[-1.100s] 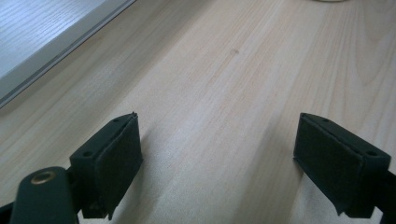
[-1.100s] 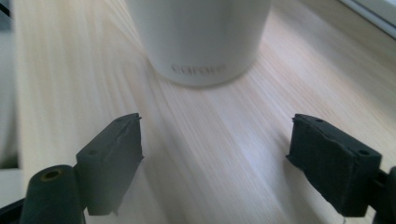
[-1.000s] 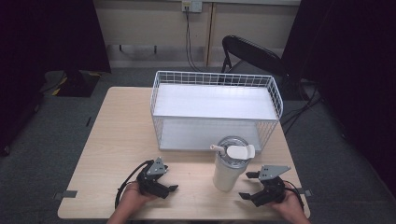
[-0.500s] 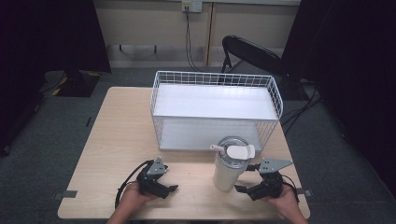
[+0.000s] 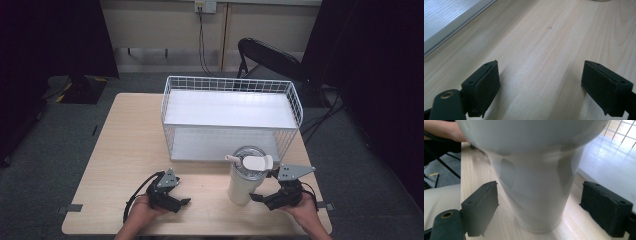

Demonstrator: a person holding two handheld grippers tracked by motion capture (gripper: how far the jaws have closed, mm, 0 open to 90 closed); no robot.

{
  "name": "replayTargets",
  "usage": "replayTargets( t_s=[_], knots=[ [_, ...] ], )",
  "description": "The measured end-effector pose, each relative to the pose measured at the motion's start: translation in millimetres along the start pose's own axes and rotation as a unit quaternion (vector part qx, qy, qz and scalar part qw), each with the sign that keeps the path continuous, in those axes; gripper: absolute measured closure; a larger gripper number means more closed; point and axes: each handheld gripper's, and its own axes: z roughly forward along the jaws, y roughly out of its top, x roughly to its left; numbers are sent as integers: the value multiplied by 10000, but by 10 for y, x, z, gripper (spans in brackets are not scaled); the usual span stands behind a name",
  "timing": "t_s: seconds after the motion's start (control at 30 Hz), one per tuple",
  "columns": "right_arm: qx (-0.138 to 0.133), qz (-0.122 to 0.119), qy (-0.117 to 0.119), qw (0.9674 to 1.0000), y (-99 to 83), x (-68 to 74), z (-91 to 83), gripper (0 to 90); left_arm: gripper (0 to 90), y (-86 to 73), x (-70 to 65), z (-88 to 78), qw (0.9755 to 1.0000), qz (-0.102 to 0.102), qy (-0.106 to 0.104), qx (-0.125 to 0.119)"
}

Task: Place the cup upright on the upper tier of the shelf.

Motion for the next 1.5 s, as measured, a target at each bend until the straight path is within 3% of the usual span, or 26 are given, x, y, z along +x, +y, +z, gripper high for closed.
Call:
replayTargets(
  t_s=[0.23,0.63,1.17,1.5],
  knots=[
    [-245,-65,58,9997,30,-6,22,138,145,0,0,0,10000,-1,0,-1],
    [-107,-96,116,9998,34,-4,192,102,145,0,-1,0,10000,-6,0,-2],
    [-429,-224,60,9988,-26,2,299,88,145,0,0,0,10000,-2,1,-2],
    [-482,-267,80,9984,-32,-7,355,81,145,0,1,0,10000,-1,-1,0]
  ],
)
